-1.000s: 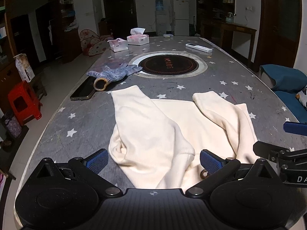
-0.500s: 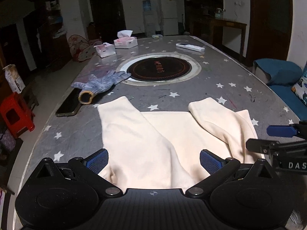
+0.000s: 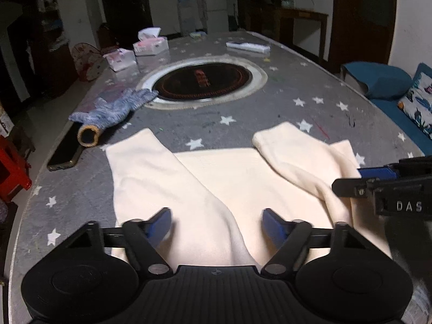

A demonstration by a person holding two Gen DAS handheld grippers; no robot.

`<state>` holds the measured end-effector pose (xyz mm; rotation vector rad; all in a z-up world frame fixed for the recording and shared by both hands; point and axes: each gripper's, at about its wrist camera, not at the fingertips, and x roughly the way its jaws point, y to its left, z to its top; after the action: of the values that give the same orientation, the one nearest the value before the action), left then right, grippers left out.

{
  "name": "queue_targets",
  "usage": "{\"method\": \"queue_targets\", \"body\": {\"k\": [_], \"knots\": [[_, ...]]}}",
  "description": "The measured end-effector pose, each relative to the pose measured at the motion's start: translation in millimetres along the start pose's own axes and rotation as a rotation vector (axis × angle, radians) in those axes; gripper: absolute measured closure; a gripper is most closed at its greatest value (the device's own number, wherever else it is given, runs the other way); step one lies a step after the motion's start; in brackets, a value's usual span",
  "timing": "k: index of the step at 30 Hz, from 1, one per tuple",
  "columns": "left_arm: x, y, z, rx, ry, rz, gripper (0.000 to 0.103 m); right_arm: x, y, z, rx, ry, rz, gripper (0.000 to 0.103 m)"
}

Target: Fold clothes

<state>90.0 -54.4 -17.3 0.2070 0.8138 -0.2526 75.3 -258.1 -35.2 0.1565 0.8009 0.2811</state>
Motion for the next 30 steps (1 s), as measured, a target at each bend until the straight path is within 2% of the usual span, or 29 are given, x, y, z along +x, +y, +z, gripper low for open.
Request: {"method": "queue_targets", "body": {"k": [1, 3, 8, 11, 19, 30], "knots": [[1.9, 0.7, -1.0, 0.003, 0.007, -0.005, 0.042, 1.8, -0.9, -0.2, 0.004, 0.006, 0.004, 0.078], [4.7, 3.7, -3.1, 0.001, 0.021, -0.020, 0.057, 2.8, -2.0, -0.9, 0.008, 0.009, 0.006, 0.081], [3.3, 14.0, -7.9, -0.015, 0.023, -0.044, 0.083, -0.1, -4.2, -1.7, 0.017, 0.004, 0.008, 0.094], [-2.2, 21.6, -9.6, -0.036, 0.012, -0.066, 0.094, -3.4, -4.7, -2.9, 0.021, -0.007, 0.006, 0.096], [-32.9, 43.6, -18.3, -0.110, -0.061, -0.051, 0.099, -20.7, -1.2, -4.8, 0.003, -0.058, -0.014, 0.100], [-95.1, 83.3, -52.9, -0.236, -0.142, 0.039, 0.100, -52.7, 3.9, -15.4, -0.042, -0.116, -0.055, 0.100]]}}
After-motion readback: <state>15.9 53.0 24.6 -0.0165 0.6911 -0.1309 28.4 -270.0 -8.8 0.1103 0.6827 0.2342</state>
